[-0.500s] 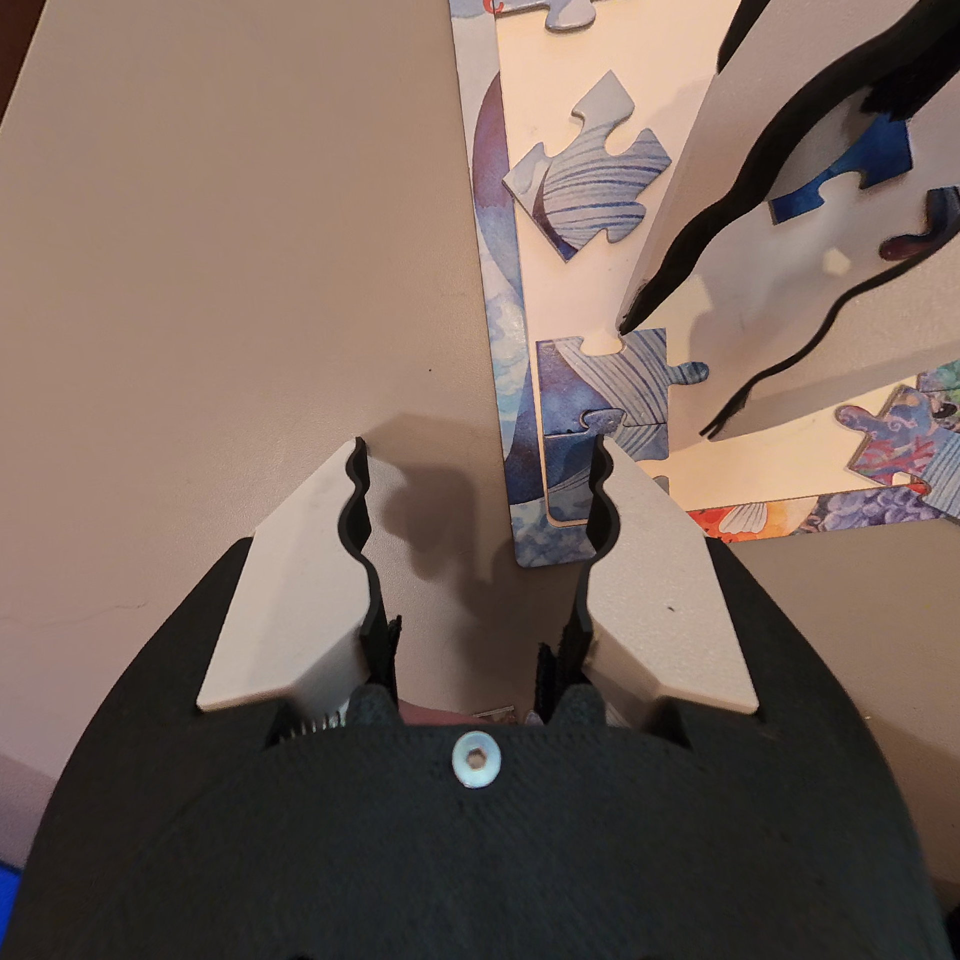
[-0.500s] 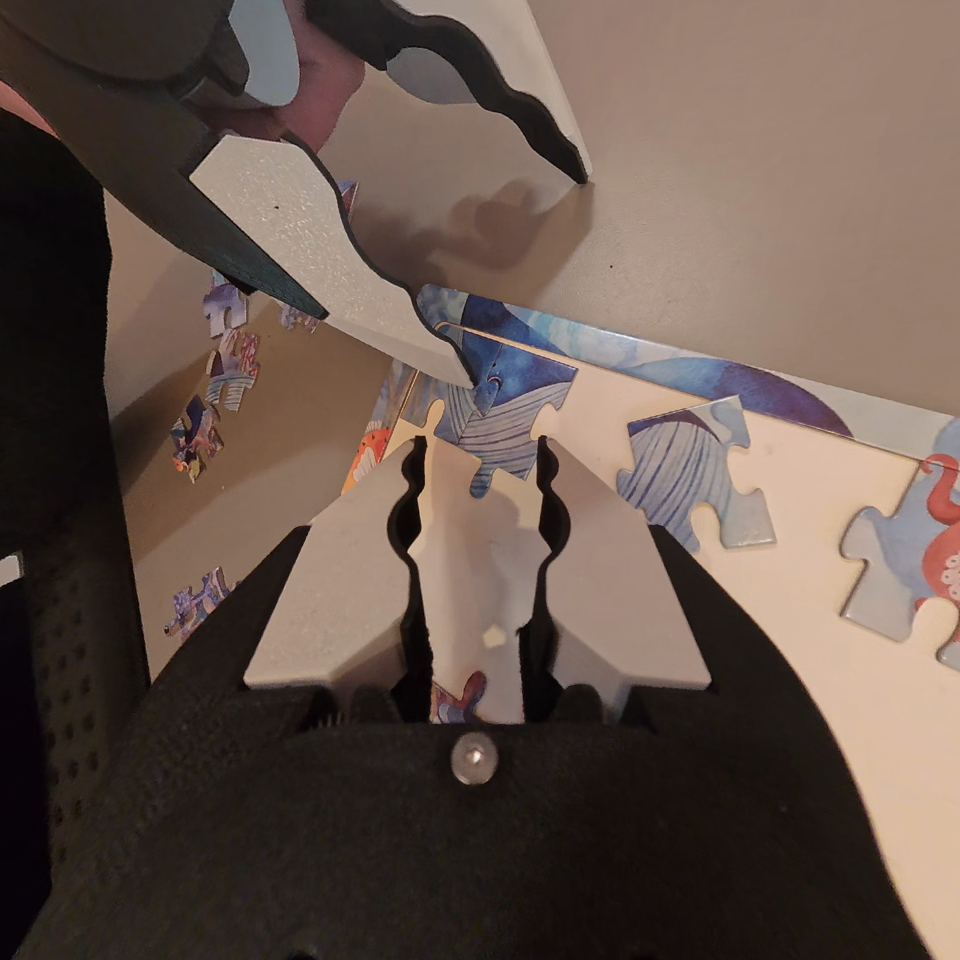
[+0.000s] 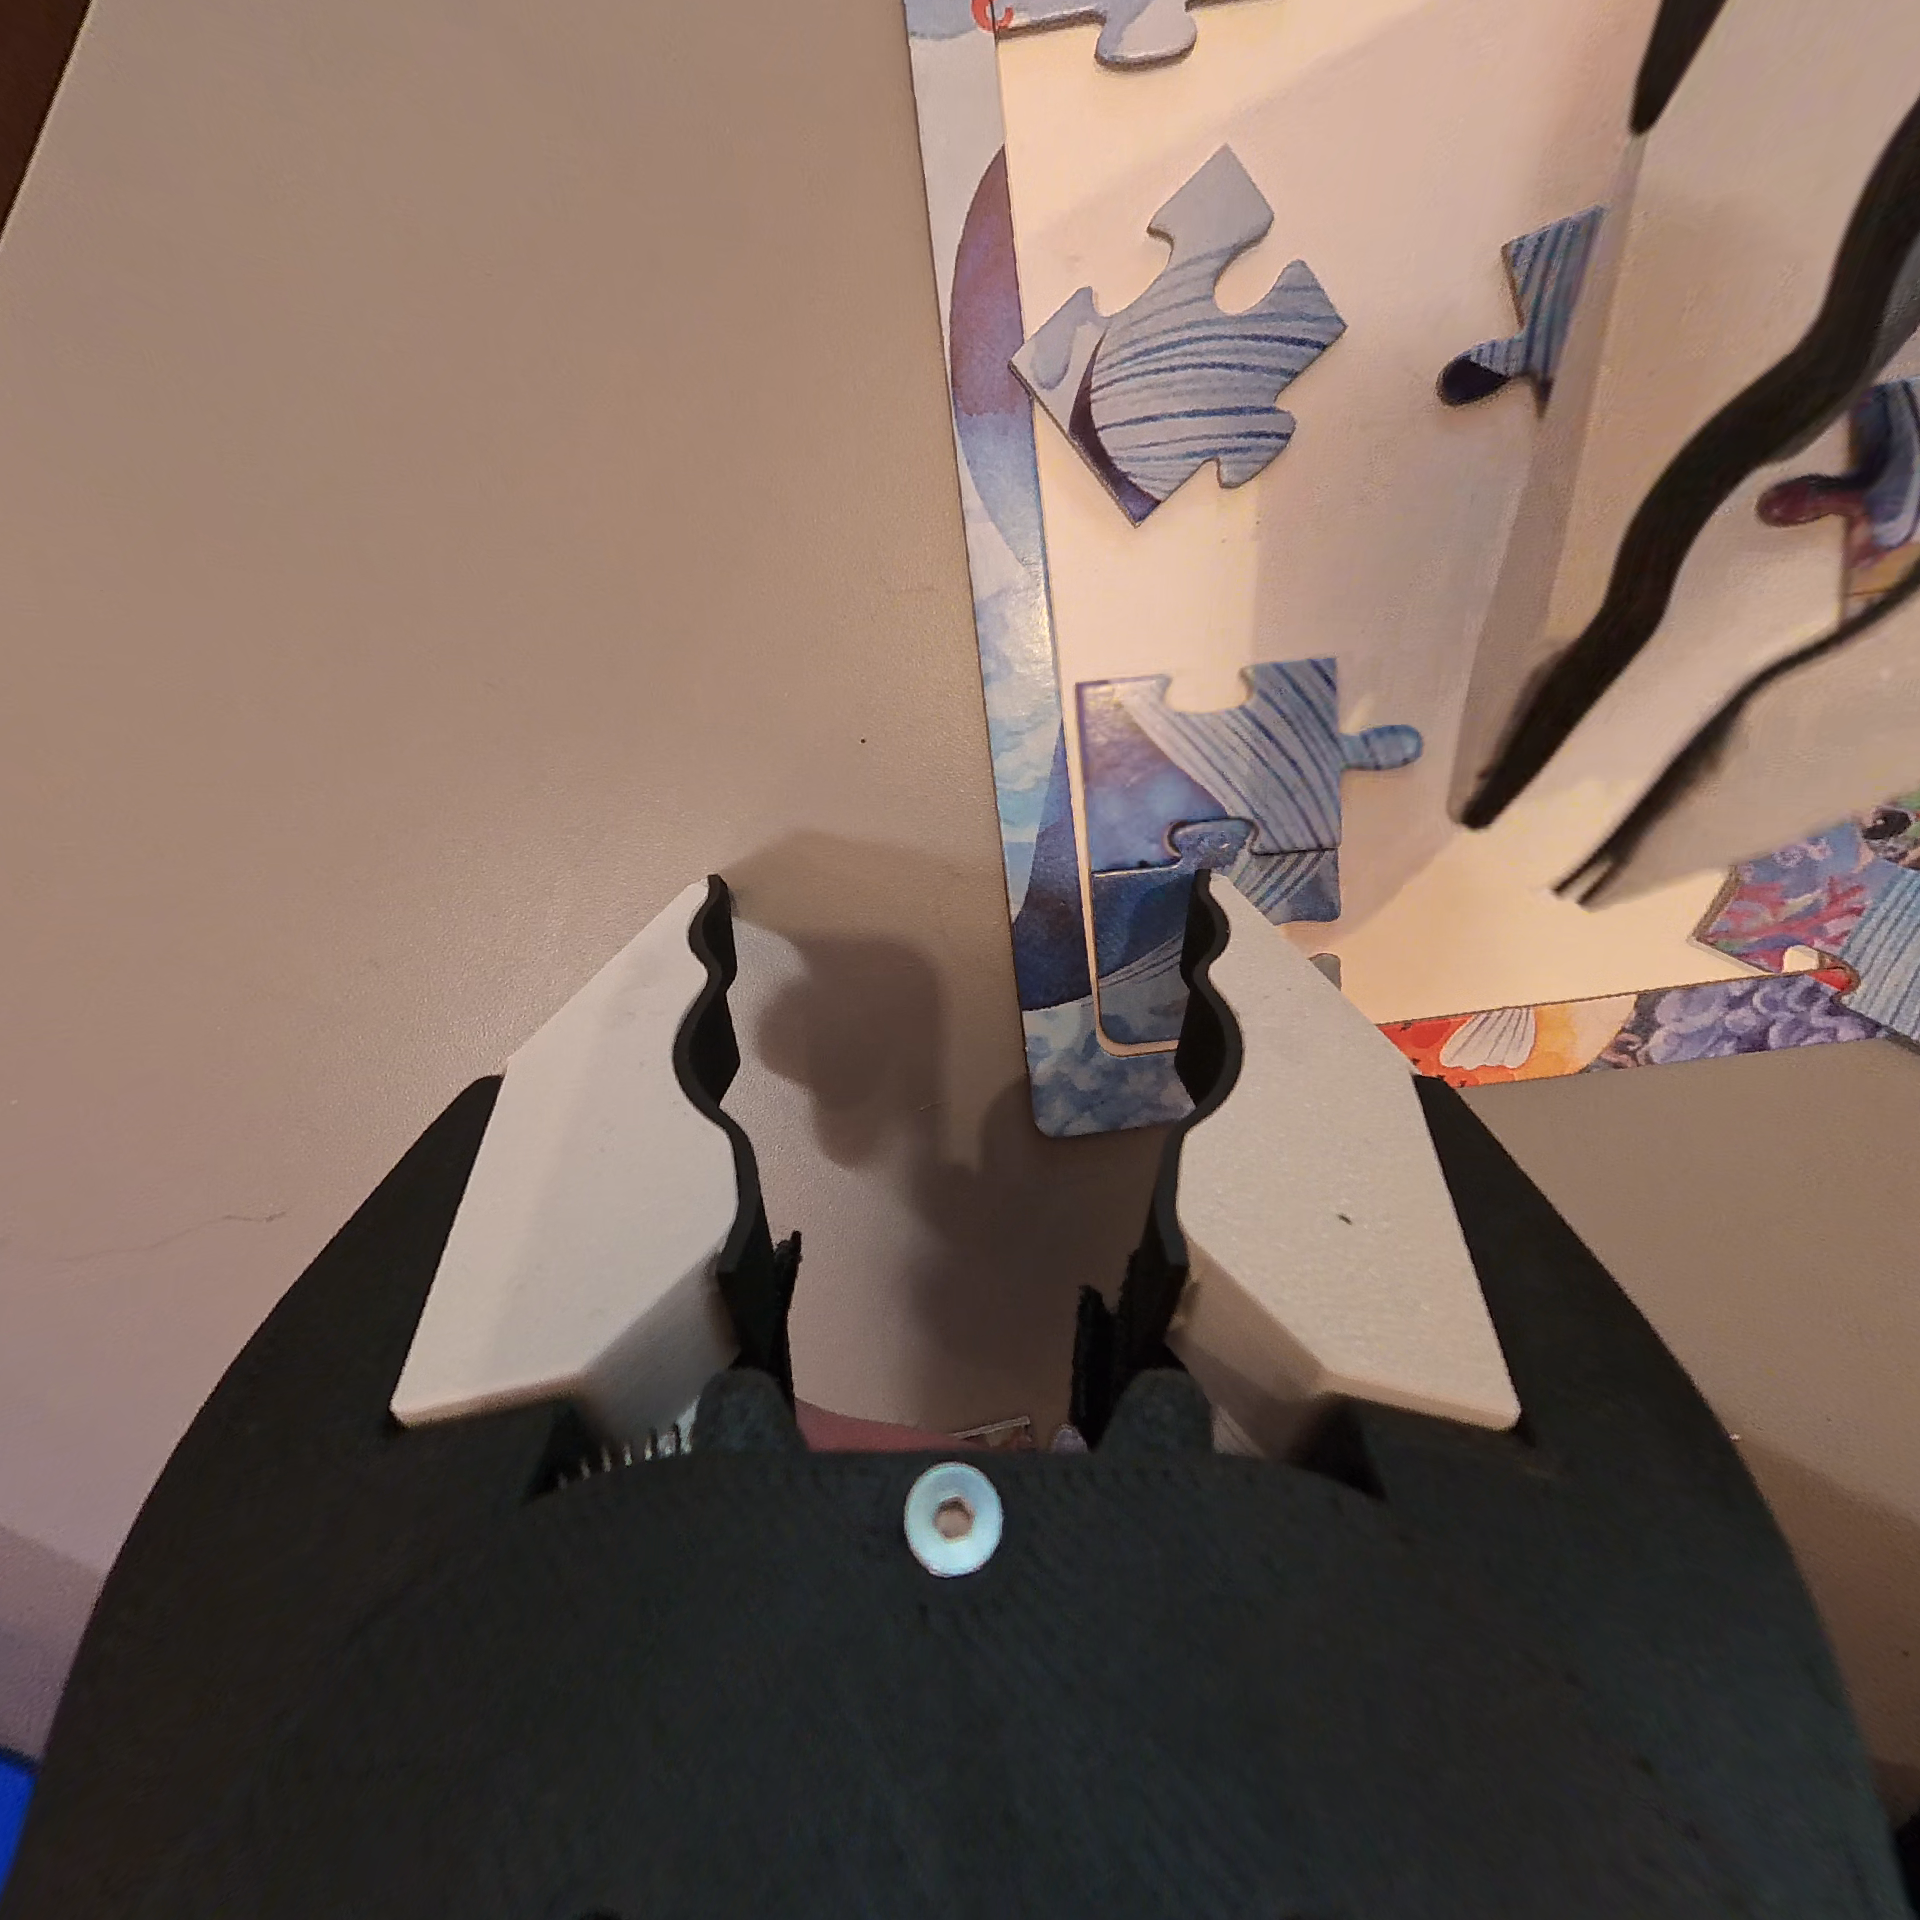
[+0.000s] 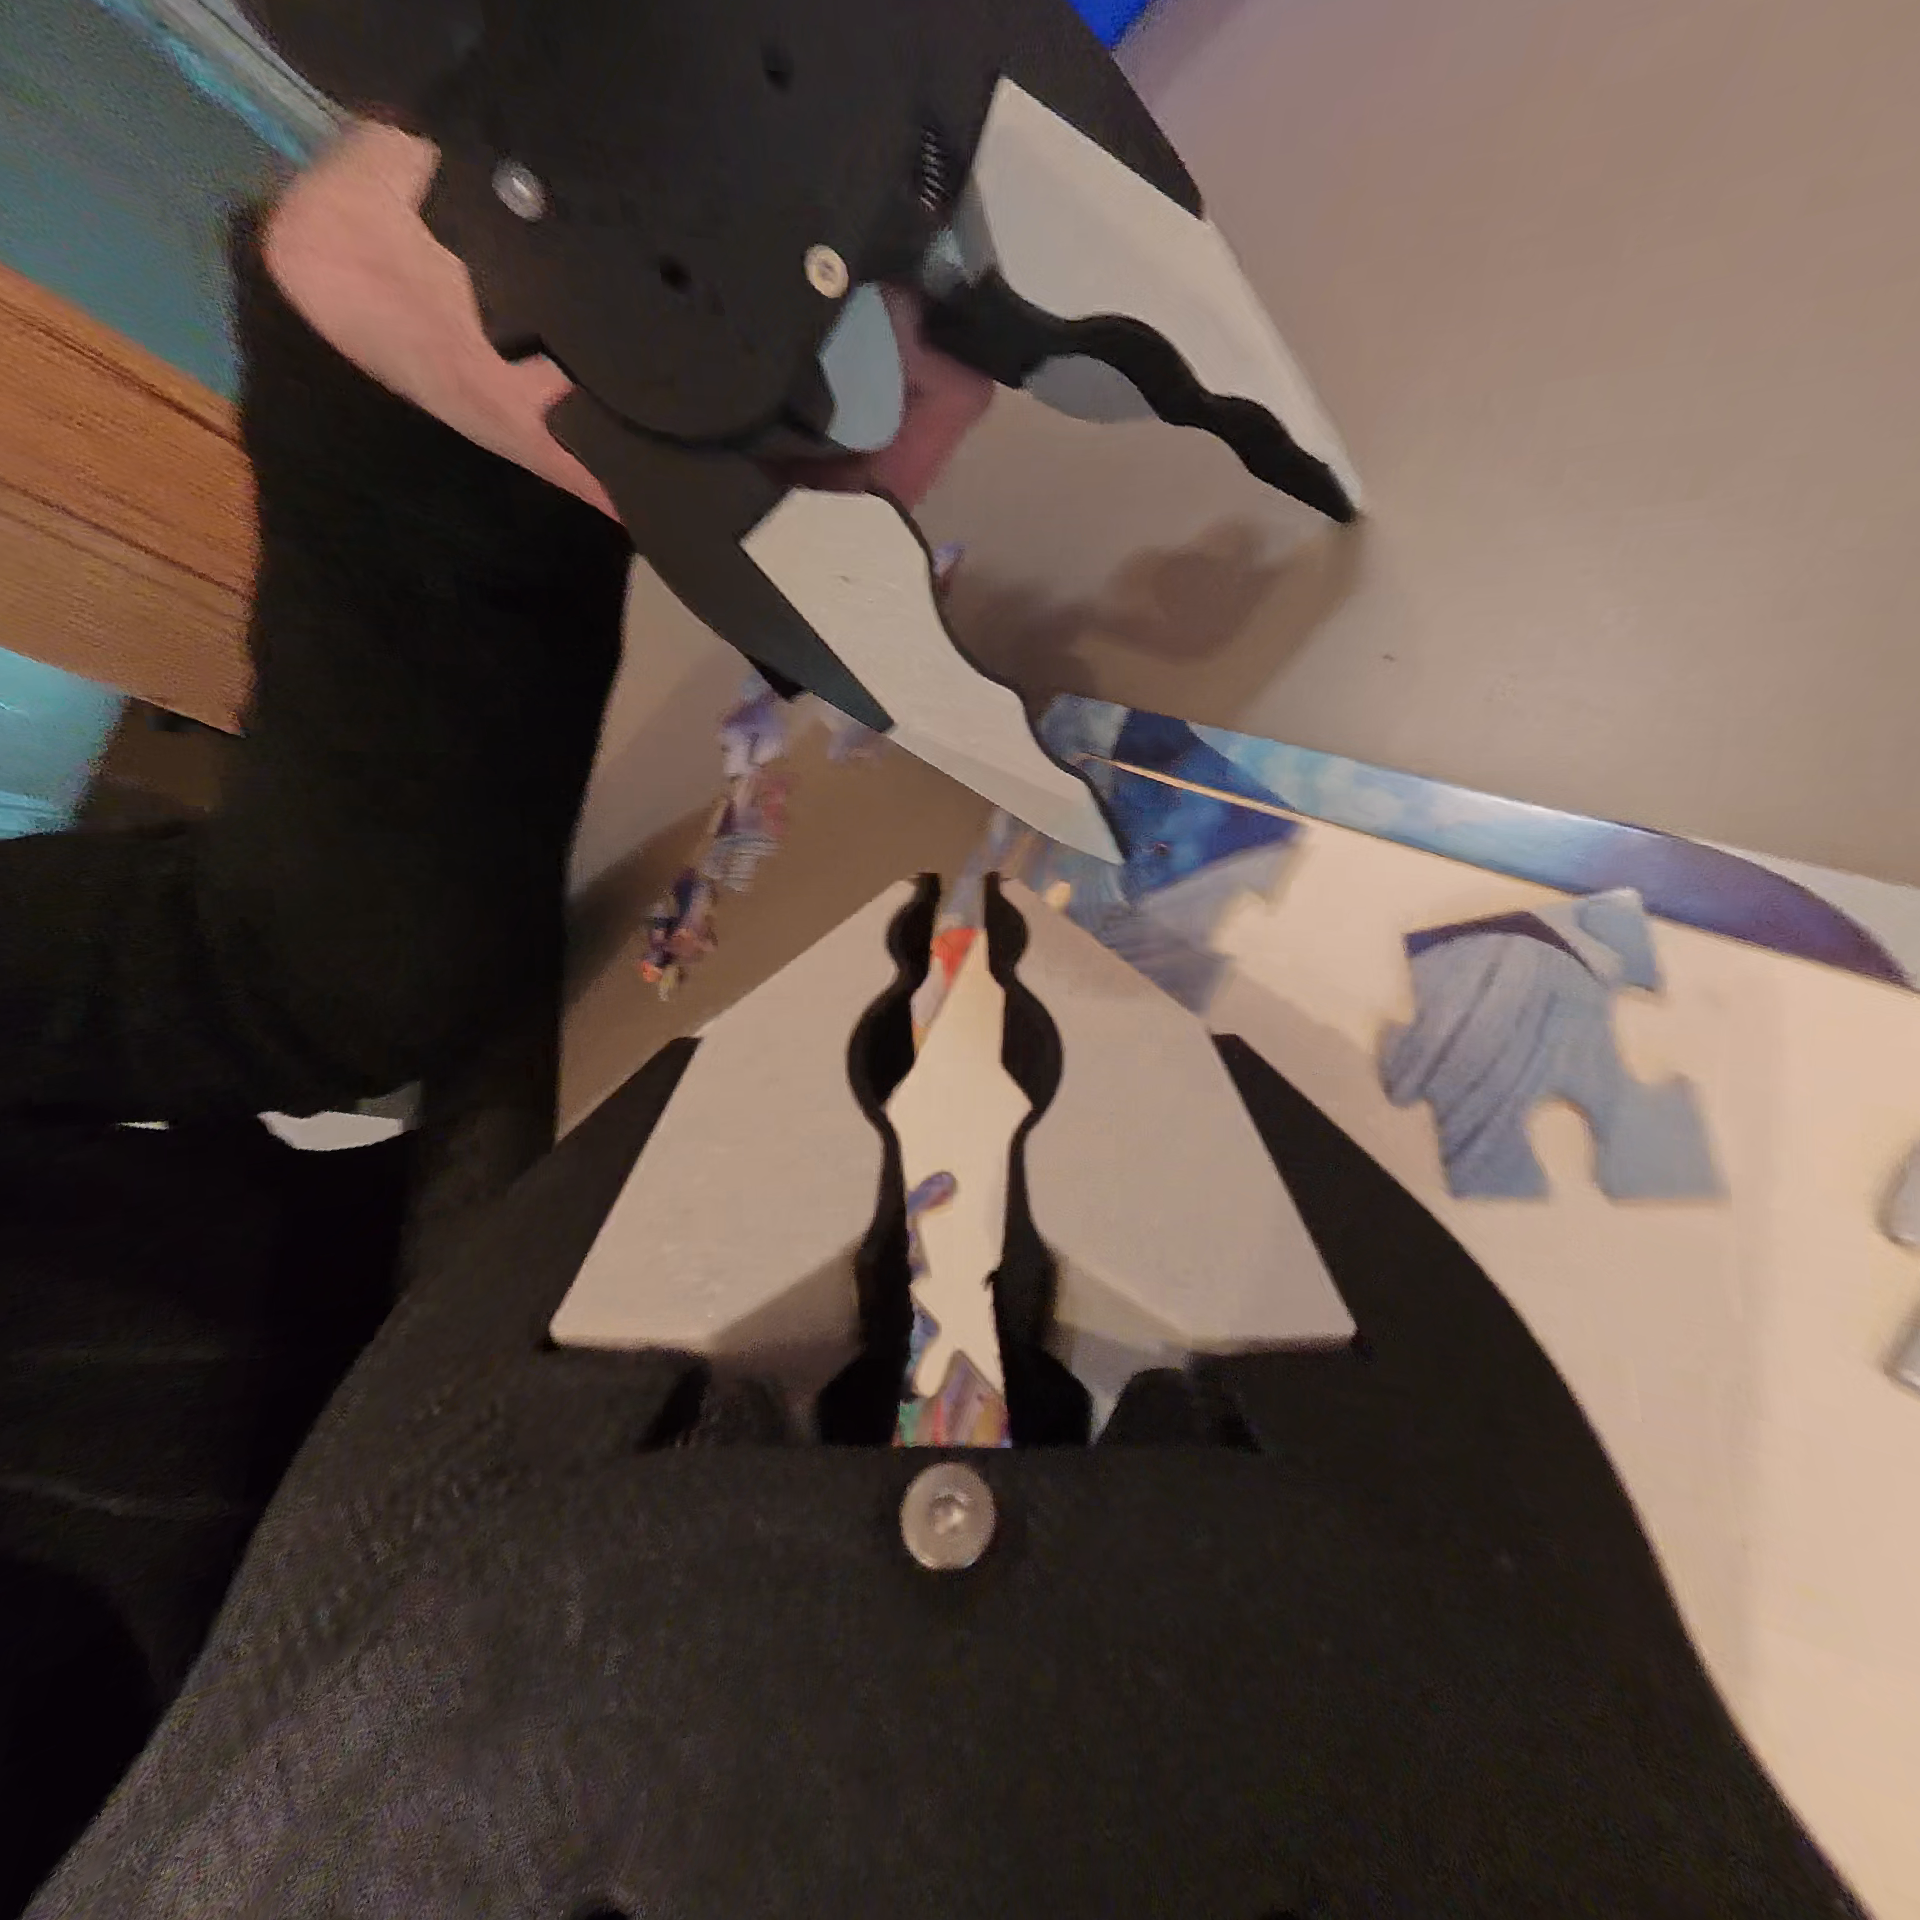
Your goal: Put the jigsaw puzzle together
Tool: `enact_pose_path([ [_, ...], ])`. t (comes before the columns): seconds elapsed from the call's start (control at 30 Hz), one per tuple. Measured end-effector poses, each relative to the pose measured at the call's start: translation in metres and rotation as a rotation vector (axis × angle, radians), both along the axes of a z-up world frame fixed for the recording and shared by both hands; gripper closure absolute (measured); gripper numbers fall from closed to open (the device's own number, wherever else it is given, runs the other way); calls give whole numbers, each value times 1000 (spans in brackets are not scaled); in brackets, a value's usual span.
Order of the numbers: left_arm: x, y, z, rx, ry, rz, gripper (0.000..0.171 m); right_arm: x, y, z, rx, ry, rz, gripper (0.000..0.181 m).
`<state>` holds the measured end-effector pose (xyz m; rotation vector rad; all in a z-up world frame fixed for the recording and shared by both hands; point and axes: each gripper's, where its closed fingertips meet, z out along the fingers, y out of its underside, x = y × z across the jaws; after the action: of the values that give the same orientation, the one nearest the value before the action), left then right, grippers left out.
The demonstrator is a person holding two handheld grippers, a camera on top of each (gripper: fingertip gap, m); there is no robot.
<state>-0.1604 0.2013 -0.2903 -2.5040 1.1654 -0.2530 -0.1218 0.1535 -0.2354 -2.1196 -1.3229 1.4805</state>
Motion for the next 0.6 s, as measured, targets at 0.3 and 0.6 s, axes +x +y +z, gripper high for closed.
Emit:
enact_pose_path([
  [0.3, 0, 0, 0, 1, -2, -1, 86, 9, 11, -43, 313, -328, -1, 132],
  [0.6, 0, 0, 0, 0, -4, 0, 86, 0, 11, -42, 280, -253, -17, 142],
])
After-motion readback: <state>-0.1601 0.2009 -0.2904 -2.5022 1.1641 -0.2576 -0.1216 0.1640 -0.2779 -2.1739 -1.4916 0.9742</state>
